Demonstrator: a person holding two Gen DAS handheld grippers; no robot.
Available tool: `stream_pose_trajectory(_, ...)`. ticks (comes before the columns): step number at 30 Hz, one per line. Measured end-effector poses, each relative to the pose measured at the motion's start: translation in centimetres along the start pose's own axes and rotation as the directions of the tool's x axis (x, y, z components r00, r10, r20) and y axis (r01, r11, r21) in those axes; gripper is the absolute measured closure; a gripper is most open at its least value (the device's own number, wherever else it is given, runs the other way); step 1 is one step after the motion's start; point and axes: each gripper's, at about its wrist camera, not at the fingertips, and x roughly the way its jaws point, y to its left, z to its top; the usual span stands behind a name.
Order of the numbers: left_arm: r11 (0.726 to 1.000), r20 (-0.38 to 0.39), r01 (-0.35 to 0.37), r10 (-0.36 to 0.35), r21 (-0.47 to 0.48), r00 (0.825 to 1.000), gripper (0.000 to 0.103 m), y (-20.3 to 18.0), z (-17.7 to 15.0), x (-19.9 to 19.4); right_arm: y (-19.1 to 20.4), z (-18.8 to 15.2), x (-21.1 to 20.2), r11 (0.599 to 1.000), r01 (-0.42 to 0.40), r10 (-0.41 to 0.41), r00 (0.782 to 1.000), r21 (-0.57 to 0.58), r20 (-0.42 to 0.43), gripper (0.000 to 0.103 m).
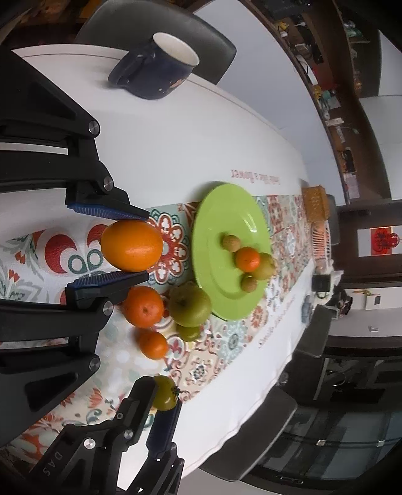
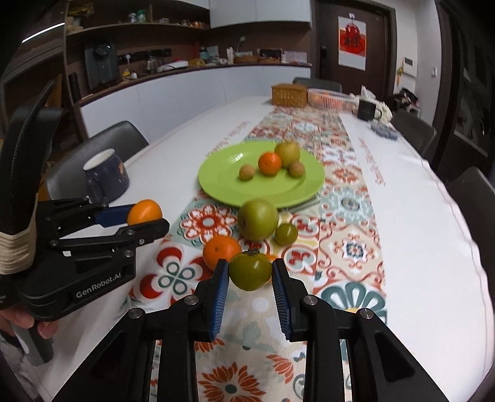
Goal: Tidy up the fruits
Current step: 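Carry the orange with the left tool while the right tool carries the green fruit onto the plate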
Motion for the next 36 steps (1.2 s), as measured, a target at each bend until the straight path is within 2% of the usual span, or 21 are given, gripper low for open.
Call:
stream_pose_trajectory(11,1.000,0.084,-0.026,0.028,-0.017,0.996,0.071,-0.4,3.2,-2.8,-1.0,4.8,-2.6,0.999,-0.023,0.027,0.992,-0.036,0.124,0.073)
stream_pose_trajectory(20,0.998,0.130,-0.056,0.060,-0.034,0.990,0.071,0.3,6.5,-2.7,-1.8,9.1,-1.7,0.996,-0.036,0.049,0.983,-0.076,0.176,0.073)
stream_pose_trajectory(30,0.995,0.112,-0.073,0.080,-0.062,0.990,0.071,2.1,9.6,1.0,-3.3,12.0,3.9,0.995,-0.080,0.086,0.991,-0.056,0.107,0.073)
stream_pose_trajectory(36,0.995,0.078,-0.048,0.055,-0.085,0.995,0.071,3.0,10.6,4.6,-4.4,12.4,7.9,0.994,-0.101,0.102,0.994,-0.042,0.043,0.073)
